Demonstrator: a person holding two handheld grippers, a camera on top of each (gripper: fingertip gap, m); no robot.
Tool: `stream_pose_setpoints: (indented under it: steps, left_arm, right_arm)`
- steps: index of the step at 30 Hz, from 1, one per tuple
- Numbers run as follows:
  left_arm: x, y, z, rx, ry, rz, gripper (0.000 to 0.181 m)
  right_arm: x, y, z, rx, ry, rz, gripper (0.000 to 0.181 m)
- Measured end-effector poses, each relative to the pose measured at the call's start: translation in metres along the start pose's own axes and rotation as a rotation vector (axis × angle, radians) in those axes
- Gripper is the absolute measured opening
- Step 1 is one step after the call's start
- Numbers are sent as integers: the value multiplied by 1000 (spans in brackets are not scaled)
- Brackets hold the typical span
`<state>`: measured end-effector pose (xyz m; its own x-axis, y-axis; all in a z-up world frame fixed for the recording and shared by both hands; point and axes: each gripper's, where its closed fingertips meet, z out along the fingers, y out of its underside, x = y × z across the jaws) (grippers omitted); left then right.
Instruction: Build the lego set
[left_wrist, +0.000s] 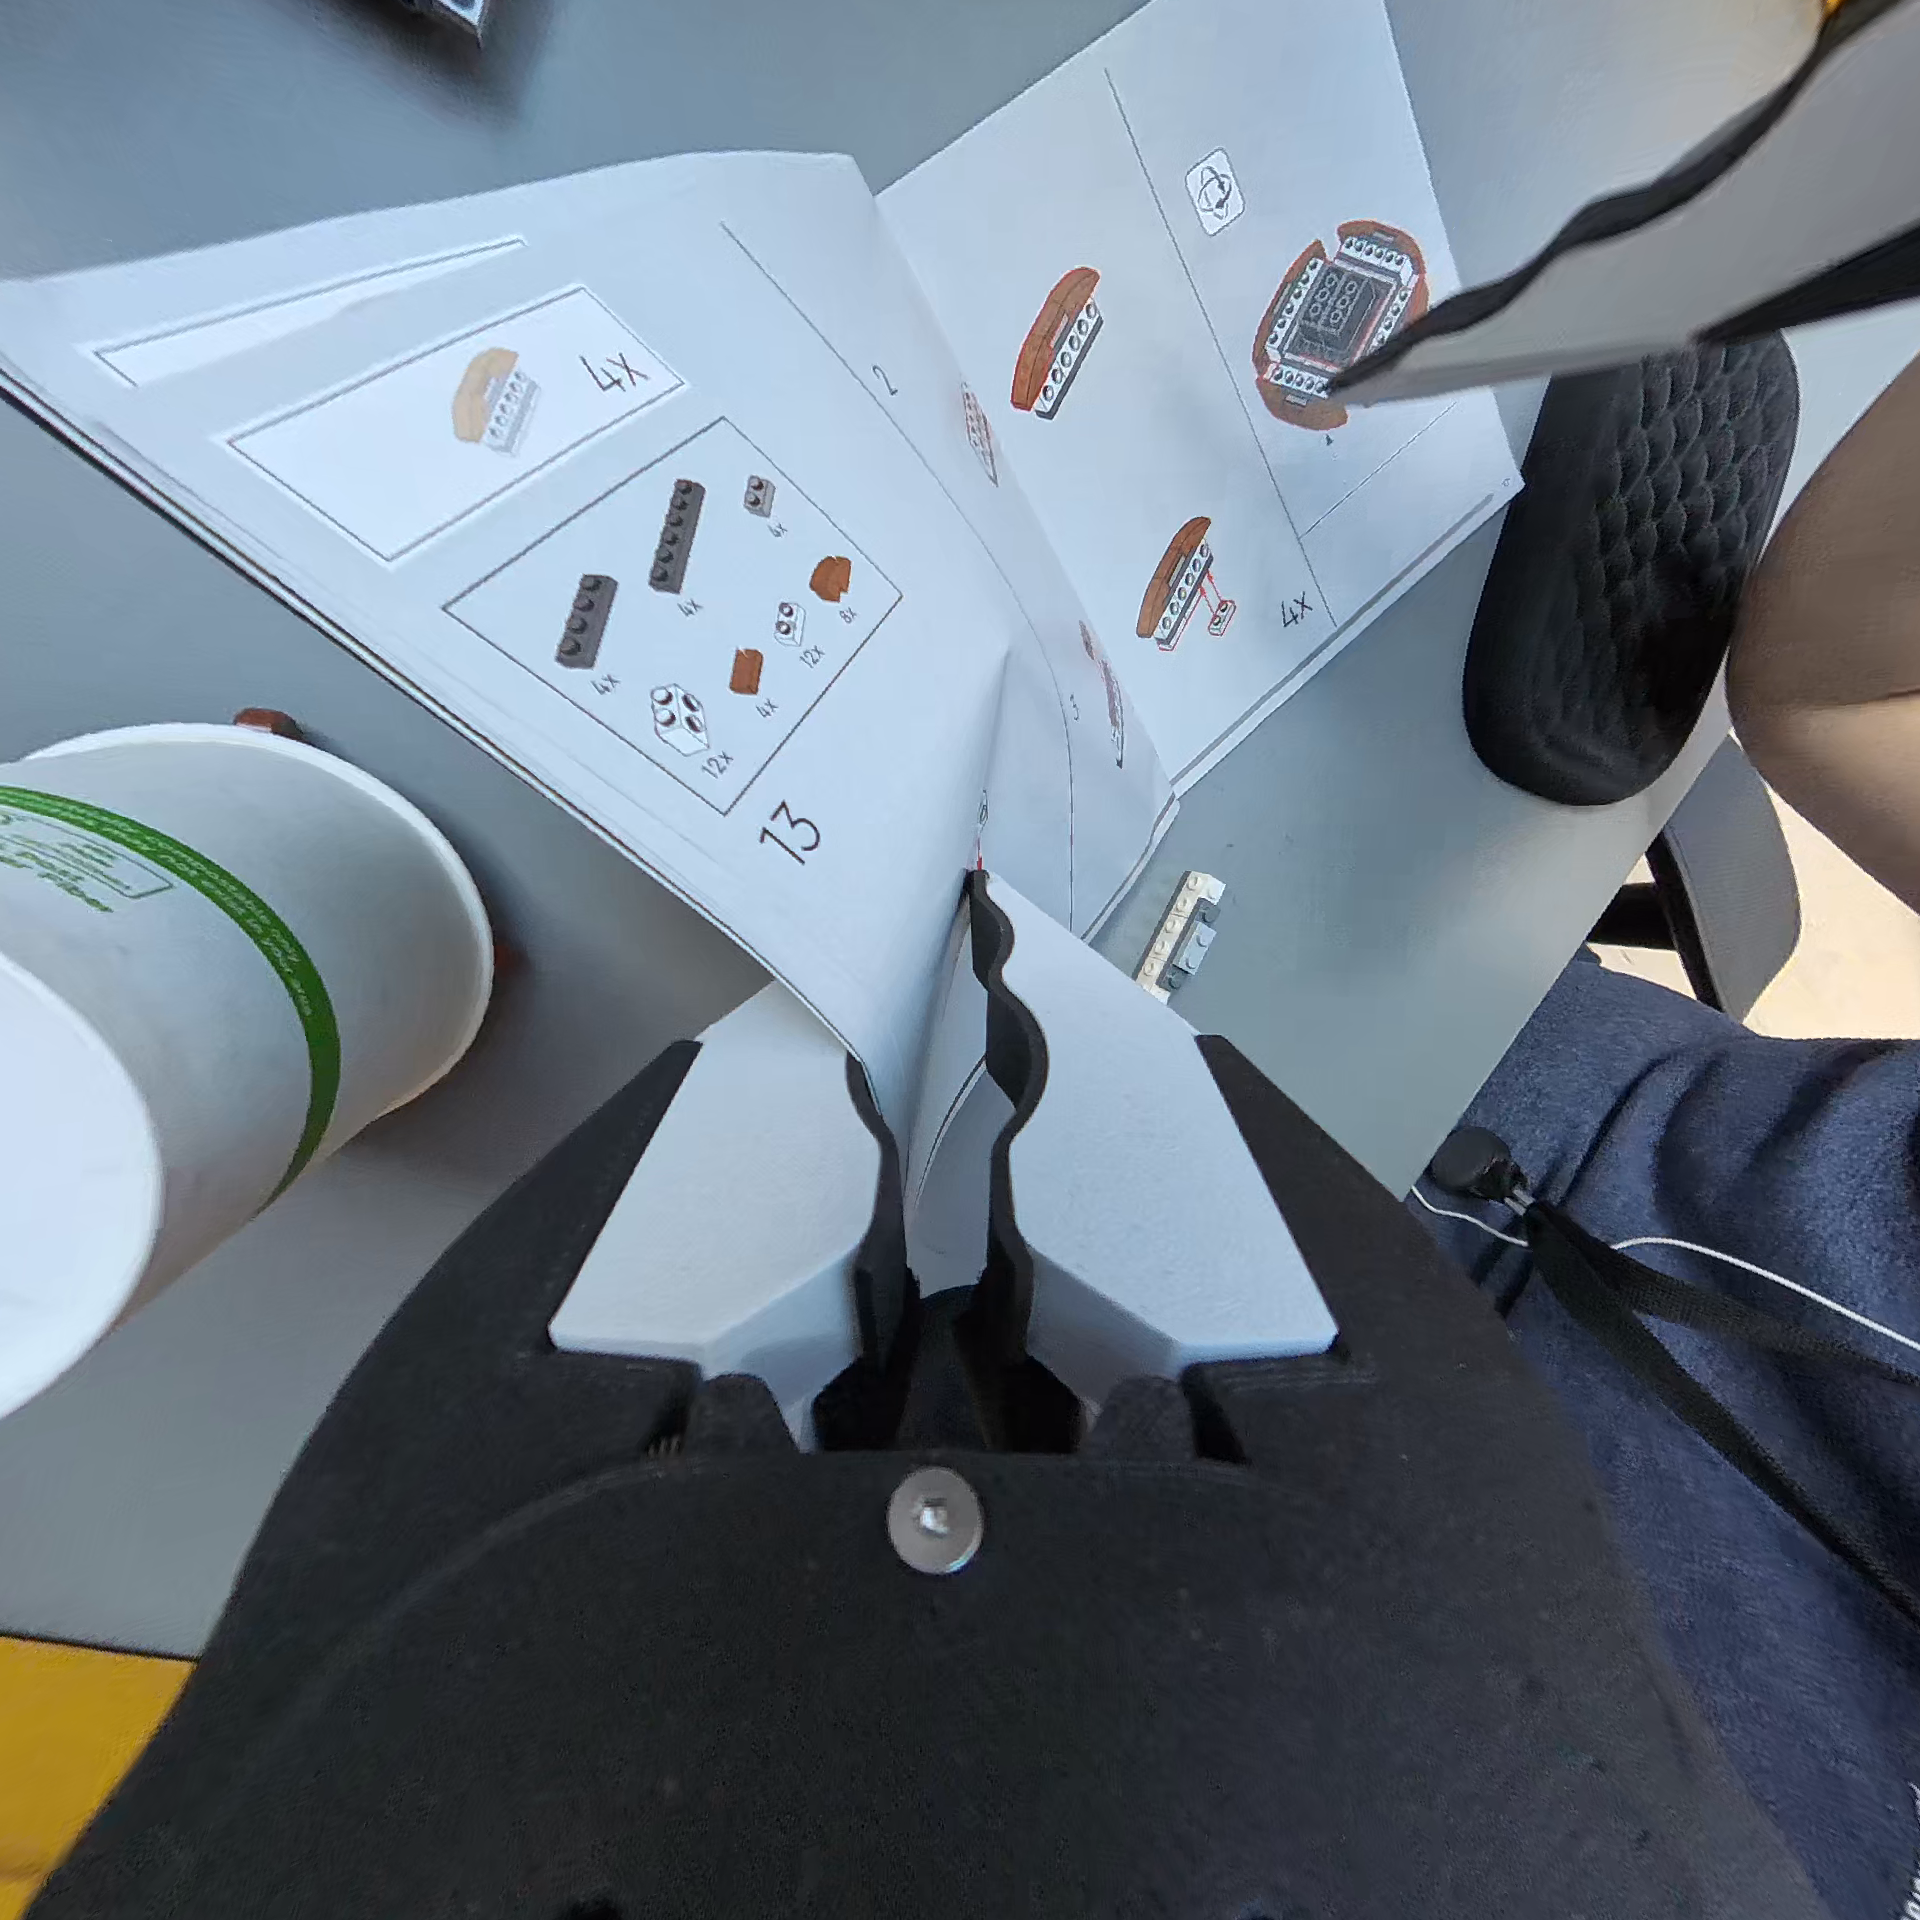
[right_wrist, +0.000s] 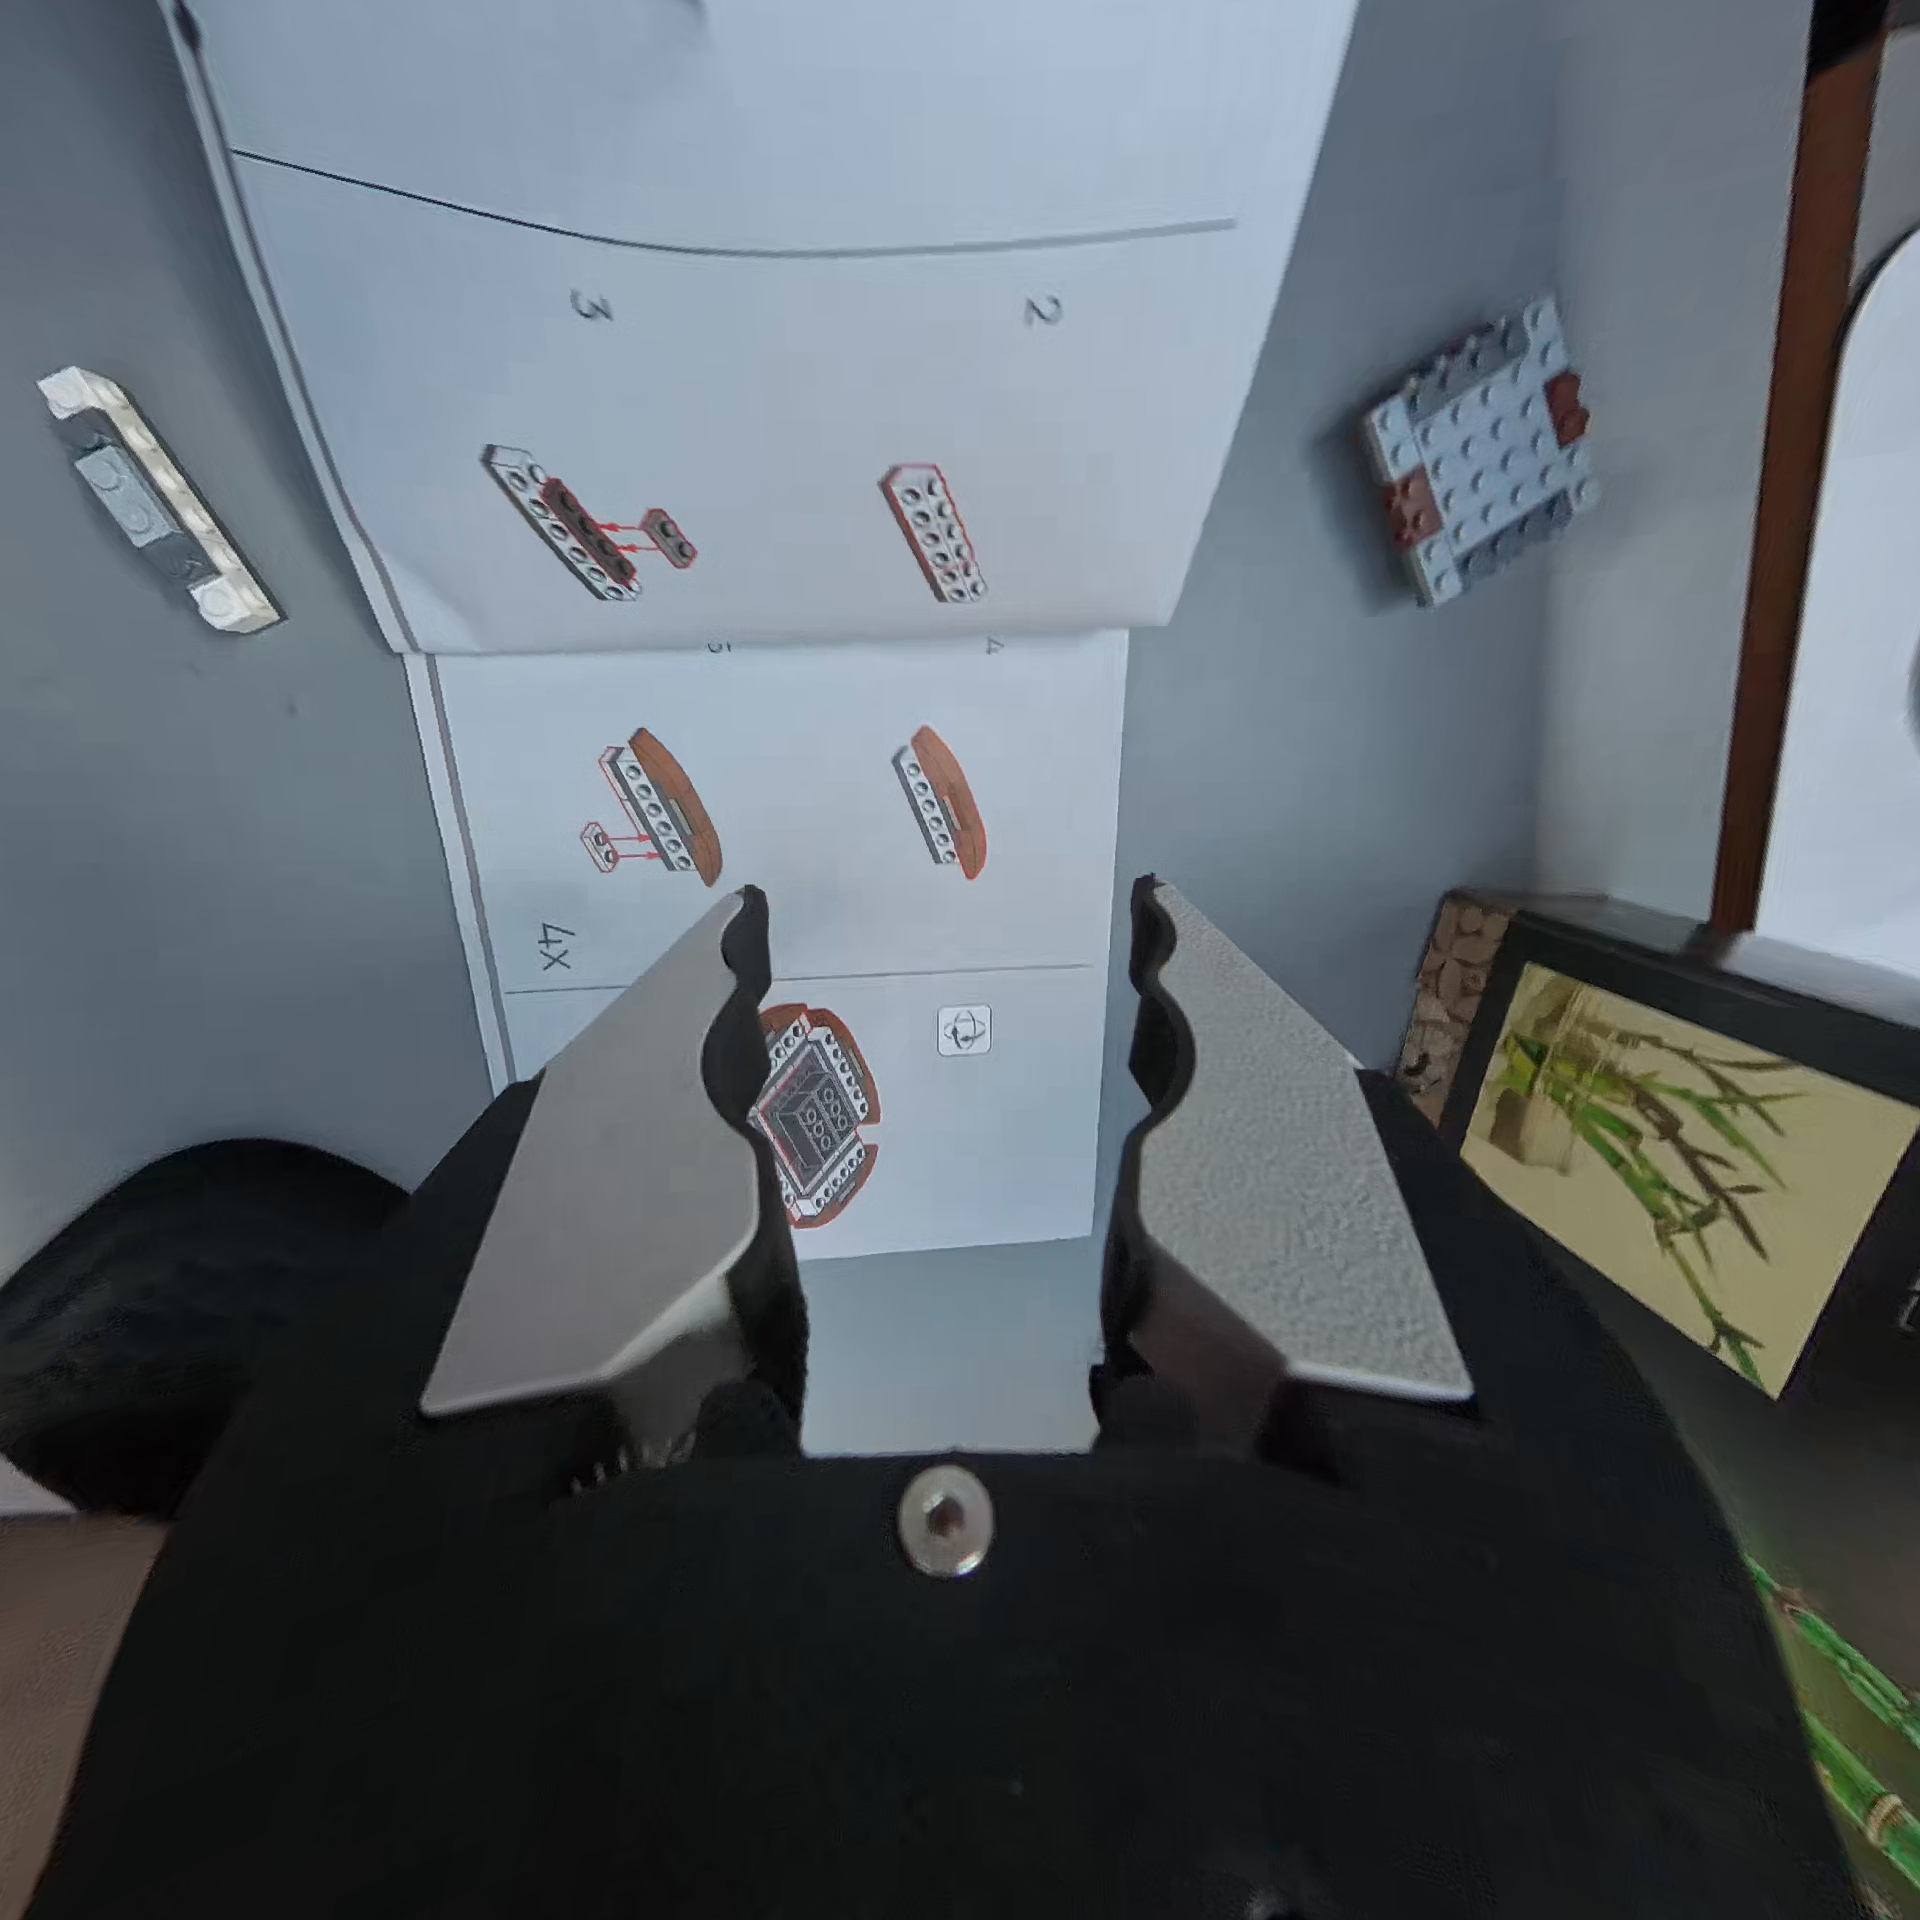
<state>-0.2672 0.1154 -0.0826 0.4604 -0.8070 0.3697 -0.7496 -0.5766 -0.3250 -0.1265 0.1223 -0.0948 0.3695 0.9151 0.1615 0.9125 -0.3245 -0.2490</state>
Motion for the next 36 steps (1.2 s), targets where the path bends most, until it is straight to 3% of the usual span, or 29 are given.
stream_pose_setpoints:
  steps: [5,9,12,15,17,21,36]
  left_arm:
    - [-3,5,-6,1,10,-35,3]
    - [-6,10,-9,-4,3,-65,3]
    - [-8,13,-11,-4,-1,-106,1]
    - [-11,16,-11,-9,3,-174,2]
    - [-12,18,-10,-15,3,-203,2]
    - [-8,15,-10,-8,2,-179,1]
    - [24,-40,49,37,101,-97,2]
  right_arm:
    - [-77,-15,10,206,-34,-120,64]
    - [-109,-6,25,303,-48,-43,50]
    - [-123,6,41,274,-62,-8,47]
    - [-121,8,44,285,-4,1,36]
    - [-115,14,45,265,33,20,20]
    - [-103,27,45,250,84,40,9]
    - [-45,118,30,177,150,221,10]
